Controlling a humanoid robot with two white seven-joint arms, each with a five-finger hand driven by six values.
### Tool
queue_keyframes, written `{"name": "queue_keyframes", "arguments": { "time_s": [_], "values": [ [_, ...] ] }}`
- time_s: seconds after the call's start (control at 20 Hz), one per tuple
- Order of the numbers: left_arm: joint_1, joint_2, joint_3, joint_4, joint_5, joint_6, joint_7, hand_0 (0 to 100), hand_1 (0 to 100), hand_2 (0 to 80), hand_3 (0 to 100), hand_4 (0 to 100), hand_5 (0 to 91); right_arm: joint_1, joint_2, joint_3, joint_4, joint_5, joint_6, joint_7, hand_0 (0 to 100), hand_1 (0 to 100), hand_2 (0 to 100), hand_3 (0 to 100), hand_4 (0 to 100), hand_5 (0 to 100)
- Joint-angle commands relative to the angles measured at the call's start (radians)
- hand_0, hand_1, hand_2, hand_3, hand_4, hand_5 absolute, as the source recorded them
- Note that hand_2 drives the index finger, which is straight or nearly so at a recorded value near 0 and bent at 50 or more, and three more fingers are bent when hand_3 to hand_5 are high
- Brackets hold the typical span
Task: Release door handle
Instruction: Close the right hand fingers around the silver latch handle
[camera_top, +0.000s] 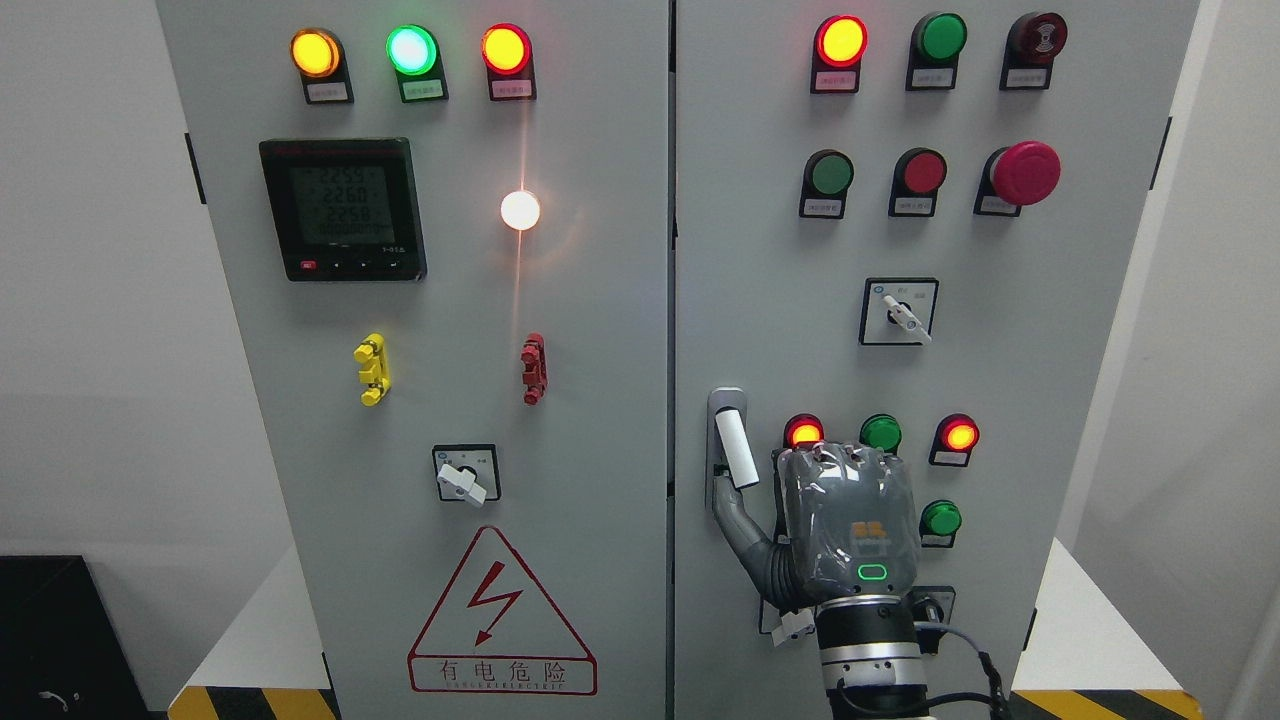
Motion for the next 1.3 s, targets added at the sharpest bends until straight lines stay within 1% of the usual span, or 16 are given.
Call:
{"name": "queue_keyframes", "arguments": {
  "time_s": [0.0,1.25],
  "values": [
    [0.0,0.0,0.0,0.0,0.0,-0.001,-0.001,12,56,0.0,0,0,0.0,-0.001,0.0,-0.005,-0.003,0.0,0.001,-0.001,50,34,98,100,100,100],
    [0.0,0.0,0.0,0.001,0.0,-0.001,-0.001,12,56,0.0,0,0,0.0,0.005,0.0,-0.005,-0.02,0.0,0.008,-0.004,51,35,98,100,100,100]
  ]
}}
